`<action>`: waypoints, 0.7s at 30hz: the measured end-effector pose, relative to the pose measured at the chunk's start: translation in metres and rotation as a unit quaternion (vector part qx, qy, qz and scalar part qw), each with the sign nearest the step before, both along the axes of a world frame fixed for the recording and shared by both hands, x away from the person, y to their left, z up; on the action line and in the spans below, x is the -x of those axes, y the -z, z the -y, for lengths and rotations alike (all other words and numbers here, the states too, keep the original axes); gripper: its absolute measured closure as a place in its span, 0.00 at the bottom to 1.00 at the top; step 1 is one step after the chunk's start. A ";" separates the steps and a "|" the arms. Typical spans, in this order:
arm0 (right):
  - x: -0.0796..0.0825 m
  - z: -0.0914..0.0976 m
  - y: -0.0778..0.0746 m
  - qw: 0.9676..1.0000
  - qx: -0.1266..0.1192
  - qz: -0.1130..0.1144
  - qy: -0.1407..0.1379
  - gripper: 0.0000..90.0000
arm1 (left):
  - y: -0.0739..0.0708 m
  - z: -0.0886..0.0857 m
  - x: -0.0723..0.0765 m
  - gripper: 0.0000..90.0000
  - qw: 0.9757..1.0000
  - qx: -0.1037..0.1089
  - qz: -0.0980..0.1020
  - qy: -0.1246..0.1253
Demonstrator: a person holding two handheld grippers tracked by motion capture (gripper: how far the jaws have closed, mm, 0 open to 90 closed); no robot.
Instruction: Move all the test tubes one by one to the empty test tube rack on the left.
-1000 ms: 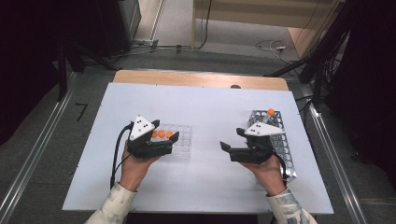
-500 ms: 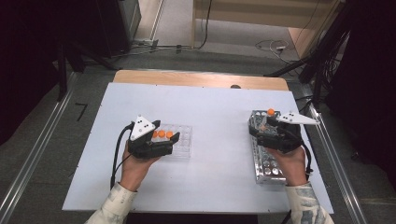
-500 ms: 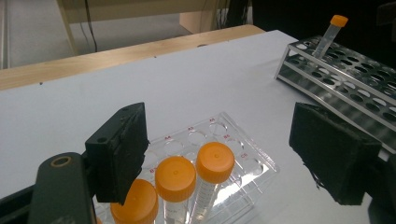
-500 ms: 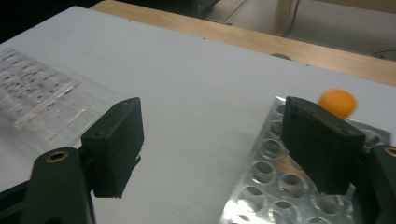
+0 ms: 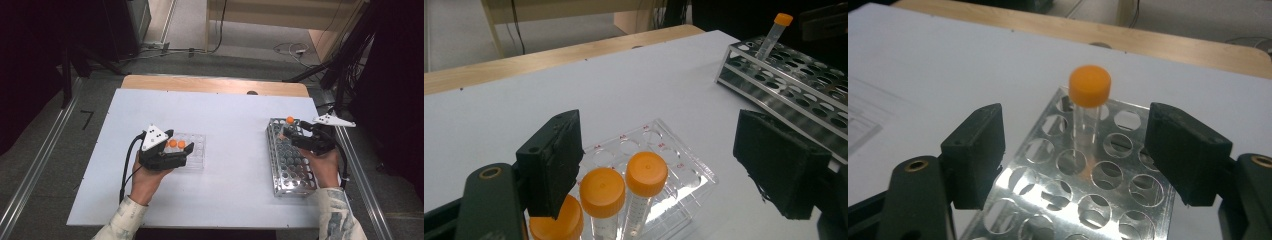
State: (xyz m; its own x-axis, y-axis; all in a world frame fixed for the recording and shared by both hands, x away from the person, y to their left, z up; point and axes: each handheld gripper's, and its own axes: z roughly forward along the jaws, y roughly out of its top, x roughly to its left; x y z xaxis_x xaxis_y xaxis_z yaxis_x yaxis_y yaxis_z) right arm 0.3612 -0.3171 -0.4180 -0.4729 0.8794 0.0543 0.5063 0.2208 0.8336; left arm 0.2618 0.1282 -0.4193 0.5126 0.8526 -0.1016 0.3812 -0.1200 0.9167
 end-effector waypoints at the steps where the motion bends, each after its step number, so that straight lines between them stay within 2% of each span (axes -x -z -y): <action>1: -0.002 -0.001 0.003 1.000 0.005 -0.003 -0.001 0.26 | 0.000 0.000 0.000 0.23 1.000 0.001 0.000 0.000; 4: -0.007 -0.003 0.007 1.000 0.019 0.002 -0.003 0.31 | 0.000 0.000 0.000 0.23 1.000 0.001 0.000 -0.001; 7: -0.009 -0.003 0.006 1.000 0.015 0.014 -0.007 0.35 | 0.000 0.000 0.000 0.23 1.000 0.000 0.000 0.000; 10: -0.014 -0.002 0.008 1.000 0.012 0.009 -0.006 0.40 | 0.000 0.000 0.000 0.23 1.000 -0.001 0.000 0.000; 15: -0.019 -0.010 0.009 0.999 0.042 -0.003 0.001 0.53 | 0.001 0.002 -0.001 0.23 1.000 -0.003 -0.002 0.004; 17: -0.020 -0.010 0.009 0.999 0.045 -0.007 0.005 0.59 | 0.001 0.003 -0.001 0.23 1.000 -0.003 -0.002 0.004; 21: -0.023 -0.010 0.010 0.999 0.048 -0.017 0.012 0.65 | 0.001 0.003 -0.001 0.24 1.000 -0.003 0.000 0.005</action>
State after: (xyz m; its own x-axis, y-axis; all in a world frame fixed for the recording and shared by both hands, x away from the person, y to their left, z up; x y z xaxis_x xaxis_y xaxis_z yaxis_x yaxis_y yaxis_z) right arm 0.3847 -0.3068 -0.4277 -0.4507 0.8925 -0.0149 0.5406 0.2862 0.7911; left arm 0.2624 0.1248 -0.4205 0.5209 0.8482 -0.0966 0.3805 -0.1293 0.9157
